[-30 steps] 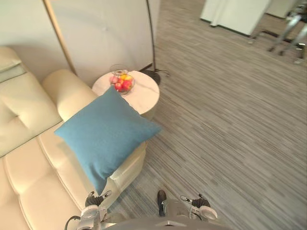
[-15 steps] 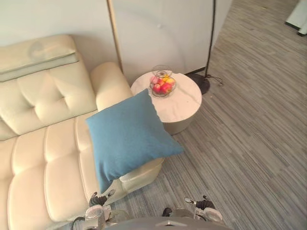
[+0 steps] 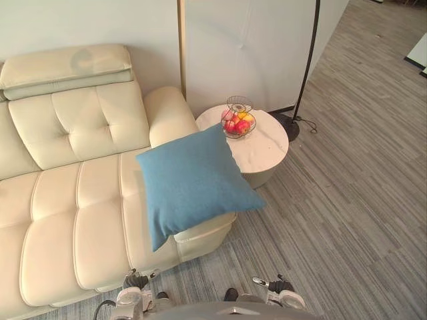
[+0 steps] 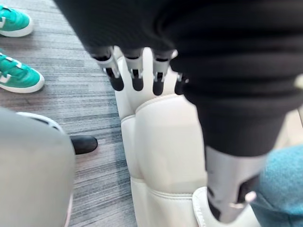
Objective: Pick up cushions and gather them together orderly.
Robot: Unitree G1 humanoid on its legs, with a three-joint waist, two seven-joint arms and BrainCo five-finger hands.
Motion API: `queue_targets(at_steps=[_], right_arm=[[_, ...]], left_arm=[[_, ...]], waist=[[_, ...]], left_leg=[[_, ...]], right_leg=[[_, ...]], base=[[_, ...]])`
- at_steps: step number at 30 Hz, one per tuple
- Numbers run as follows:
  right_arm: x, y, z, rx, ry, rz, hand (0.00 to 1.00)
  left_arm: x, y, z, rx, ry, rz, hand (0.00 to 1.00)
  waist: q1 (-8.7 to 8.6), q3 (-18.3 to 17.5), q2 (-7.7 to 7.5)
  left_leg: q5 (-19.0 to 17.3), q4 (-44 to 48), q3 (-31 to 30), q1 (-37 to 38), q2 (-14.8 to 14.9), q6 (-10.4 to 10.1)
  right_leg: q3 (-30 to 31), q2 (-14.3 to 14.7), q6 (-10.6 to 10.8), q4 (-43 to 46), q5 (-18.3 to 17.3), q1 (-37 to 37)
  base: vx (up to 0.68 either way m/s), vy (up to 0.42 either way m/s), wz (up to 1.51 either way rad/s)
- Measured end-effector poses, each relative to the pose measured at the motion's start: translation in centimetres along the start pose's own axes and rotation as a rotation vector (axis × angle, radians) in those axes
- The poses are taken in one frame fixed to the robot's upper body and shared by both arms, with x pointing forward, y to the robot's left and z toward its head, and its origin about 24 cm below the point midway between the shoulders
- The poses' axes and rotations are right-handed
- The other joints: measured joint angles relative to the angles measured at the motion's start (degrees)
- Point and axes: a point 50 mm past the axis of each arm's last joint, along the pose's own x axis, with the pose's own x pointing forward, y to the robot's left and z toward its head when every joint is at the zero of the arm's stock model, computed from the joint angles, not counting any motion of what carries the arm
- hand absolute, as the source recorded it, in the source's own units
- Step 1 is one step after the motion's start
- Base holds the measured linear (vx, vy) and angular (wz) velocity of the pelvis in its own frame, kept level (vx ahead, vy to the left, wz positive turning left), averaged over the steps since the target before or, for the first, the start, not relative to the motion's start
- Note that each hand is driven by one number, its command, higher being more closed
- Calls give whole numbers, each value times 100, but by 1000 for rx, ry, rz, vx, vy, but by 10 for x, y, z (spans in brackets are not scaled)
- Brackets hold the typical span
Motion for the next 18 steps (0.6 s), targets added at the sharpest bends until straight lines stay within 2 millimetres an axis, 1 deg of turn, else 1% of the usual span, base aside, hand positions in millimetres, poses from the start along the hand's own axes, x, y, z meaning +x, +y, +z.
queue_targets(at_steps=[1, 3, 4, 18], right_arm=[[0, 0, 0, 0, 0, 0, 0], [0, 0, 0, 1, 1, -1, 0], [2, -4, -5, 9, 52, -13, 0], [2, -4, -5, 8, 53, -13, 0]], left_arm=[[0, 0, -2, 1, 6, 1, 0], [0, 1, -1, 0, 5, 2, 0], [0, 5, -8, -38, 38, 10, 0], [0, 5, -8, -38, 38, 10, 0]], waist=[[-26, 1, 3], [-17, 0, 2], [22, -75, 9], [21, -79, 7]], left_leg=[[28, -78, -16, 1, -25, 4], [67, -122, -14, 1, -40, 12], [22, -226, -7, 438, -246, 86], [21, -227, -7, 429, -246, 85]], right_leg=[[44, -6, 8, -5, 5, -5], [147, -3, 9, -11, 6, -23], [559, -24, 162, -321, 220, 364], [558, -25, 161, -331, 214, 357]], base=[[-130, 27, 16], [-76, 24, 6], [0, 0, 0], [0, 0, 0]])
